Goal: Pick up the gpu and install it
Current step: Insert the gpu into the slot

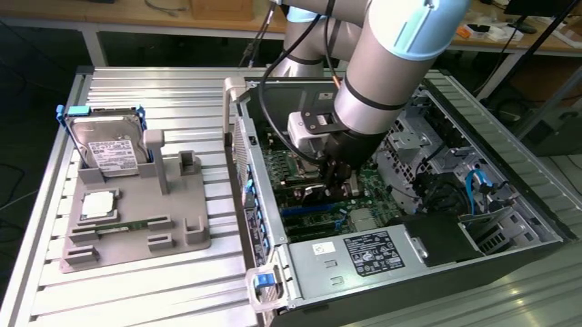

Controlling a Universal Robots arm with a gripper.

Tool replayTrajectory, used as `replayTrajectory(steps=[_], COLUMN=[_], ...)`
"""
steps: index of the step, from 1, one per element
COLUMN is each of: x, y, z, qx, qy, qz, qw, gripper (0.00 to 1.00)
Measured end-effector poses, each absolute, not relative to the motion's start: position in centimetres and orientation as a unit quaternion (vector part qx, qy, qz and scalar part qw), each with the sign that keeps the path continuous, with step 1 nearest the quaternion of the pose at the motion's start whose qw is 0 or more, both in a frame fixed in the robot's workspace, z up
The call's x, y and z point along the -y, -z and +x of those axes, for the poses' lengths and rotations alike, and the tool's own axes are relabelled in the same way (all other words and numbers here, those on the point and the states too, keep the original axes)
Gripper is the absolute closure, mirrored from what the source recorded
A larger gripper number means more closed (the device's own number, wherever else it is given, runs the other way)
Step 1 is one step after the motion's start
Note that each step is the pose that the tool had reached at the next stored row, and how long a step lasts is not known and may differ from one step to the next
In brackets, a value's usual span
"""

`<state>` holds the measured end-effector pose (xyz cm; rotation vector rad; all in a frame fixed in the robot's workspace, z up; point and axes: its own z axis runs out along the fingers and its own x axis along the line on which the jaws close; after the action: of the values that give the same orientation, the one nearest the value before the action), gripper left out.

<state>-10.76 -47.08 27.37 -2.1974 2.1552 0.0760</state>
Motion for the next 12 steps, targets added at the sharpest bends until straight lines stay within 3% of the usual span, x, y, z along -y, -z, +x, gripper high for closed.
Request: replayTrajectory(steps=[12], x=[47.08], y=[-27.36], z=[-10.52], qx=[-0.7], qy=[-0.026], qz=[-0.713], qw=[0.03], gripper=[0.73])
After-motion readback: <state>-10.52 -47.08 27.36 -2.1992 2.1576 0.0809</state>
